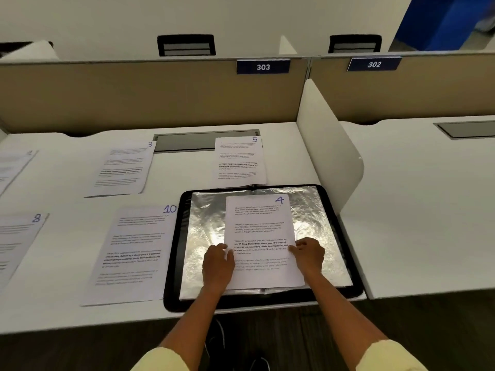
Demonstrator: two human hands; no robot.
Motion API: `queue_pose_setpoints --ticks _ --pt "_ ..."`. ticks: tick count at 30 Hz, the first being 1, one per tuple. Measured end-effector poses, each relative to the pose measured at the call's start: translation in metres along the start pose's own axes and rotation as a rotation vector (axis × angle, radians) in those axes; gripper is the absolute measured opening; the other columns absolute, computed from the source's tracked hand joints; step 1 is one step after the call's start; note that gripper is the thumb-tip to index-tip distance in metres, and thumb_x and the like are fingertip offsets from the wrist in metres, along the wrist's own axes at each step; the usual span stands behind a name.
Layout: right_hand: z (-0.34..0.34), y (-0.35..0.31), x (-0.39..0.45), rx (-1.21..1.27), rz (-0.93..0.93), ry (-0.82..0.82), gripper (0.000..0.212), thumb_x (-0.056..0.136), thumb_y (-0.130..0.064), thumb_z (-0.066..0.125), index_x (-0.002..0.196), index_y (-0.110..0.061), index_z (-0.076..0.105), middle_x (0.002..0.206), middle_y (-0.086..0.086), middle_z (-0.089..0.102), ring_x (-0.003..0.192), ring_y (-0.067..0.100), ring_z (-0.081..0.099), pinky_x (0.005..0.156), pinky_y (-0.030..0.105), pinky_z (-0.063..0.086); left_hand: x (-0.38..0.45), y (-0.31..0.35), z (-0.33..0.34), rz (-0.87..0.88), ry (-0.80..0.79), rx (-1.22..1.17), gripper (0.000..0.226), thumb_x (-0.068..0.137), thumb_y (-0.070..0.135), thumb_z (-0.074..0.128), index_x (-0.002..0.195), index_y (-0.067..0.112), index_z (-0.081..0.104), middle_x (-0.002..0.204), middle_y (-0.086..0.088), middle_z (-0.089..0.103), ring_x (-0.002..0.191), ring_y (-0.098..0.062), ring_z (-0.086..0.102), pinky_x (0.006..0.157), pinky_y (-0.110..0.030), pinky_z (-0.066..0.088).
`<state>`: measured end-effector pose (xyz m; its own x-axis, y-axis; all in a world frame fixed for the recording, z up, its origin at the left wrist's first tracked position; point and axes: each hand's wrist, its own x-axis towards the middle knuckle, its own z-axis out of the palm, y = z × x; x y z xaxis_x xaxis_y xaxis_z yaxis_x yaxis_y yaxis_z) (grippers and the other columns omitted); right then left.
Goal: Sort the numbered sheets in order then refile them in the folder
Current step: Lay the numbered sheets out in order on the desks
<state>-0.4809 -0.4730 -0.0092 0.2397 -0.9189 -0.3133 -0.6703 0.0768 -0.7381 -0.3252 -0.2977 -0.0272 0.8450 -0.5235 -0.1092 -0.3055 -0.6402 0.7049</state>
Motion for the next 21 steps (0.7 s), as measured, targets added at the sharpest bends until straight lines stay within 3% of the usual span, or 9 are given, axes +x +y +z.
queue_pose_setpoints --ticks 3,7,10,13,16,21 --pt "-0.005 0.004 0.0 0.003 0.015 -0.007 0.012 0.086 -0.011 0.073 0.082 0.0 0.069 0.074 0.003 0.063 0.062 0.008 0.055 0.052 0.02 0.037 -0.004 -0.001 -0.001 -0.012 -0.008 -0.002 0.027 0.094 0.023 0.059 0.118 0.01 0.064 0.106 -0.007 0.062 0.099 -0.02 0.057 0.086 -0.029 0.043" --pt "-0.008 0.011 0.001 0.009 -0.047 0.025 0.012 0.092 -0.012 0.068 0.083 -0.003 0.068 0.078 0.002 0.063 0.064 0.01 0.054 0.053 0.016 0.033 -0.008 -0.001 -0.002 -0.005 -0.023 0.004 0.027 0.094 0.023 0.06 0.118 0.011 0.063 0.103 -0.004 0.06 0.093 -0.013 0.051 0.082 -0.023 0.038" --pt "-0.01 0.013 -0.001 0.058 -0.073 0.077 0.012 0.094 -0.01 0.064 0.088 -0.002 0.069 0.084 0.003 0.063 0.076 0.019 0.056 0.058 0.023 0.035 -0.008 -0.001 -0.003 0.013 -0.026 0.007 0.028 0.093 0.022 0.062 0.118 0.01 0.064 0.106 -0.005 0.06 0.096 -0.017 0.055 0.084 -0.025 0.041" --pt "-0.016 0.015 0.0 0.155 -0.076 0.12 0.01 0.095 -0.008 0.062 0.09 -0.004 0.069 0.087 0.005 0.065 0.08 0.021 0.057 0.072 0.028 0.04 -0.008 0.003 -0.004 0.021 -0.013 -0.014 0.029 0.092 0.021 0.064 0.118 0.009 0.064 0.113 -0.008 0.061 0.104 -0.022 0.059 0.089 -0.032 0.047" --pt "-0.02 0.018 0.006 0.274 -0.066 0.115 0.008 0.094 -0.011 0.065 0.088 -0.013 0.069 0.09 0.007 0.071 0.085 0.024 0.064 0.079 0.035 0.049 -0.006 0.009 -0.007 -0.001 -0.009 -0.051 0.032 0.092 0.023 0.066 0.12 0.008 0.064 0.113 -0.008 0.063 0.102 -0.021 0.061 0.085 -0.028 0.046" --pt "-0.024 0.008 0.013 0.387 -0.029 0.089 0.006 0.094 -0.017 0.067 0.093 -0.012 0.072 0.085 0.002 0.069 0.083 0.024 0.065 0.072 0.031 0.046 0.0 0.02 -0.013 -0.076 -0.055 -0.167 0.045 0.092 0.035 0.066 0.127 0.009 0.06 0.102 -0.001 0.068 0.089 -0.012 0.059 0.078 -0.022 0.04"
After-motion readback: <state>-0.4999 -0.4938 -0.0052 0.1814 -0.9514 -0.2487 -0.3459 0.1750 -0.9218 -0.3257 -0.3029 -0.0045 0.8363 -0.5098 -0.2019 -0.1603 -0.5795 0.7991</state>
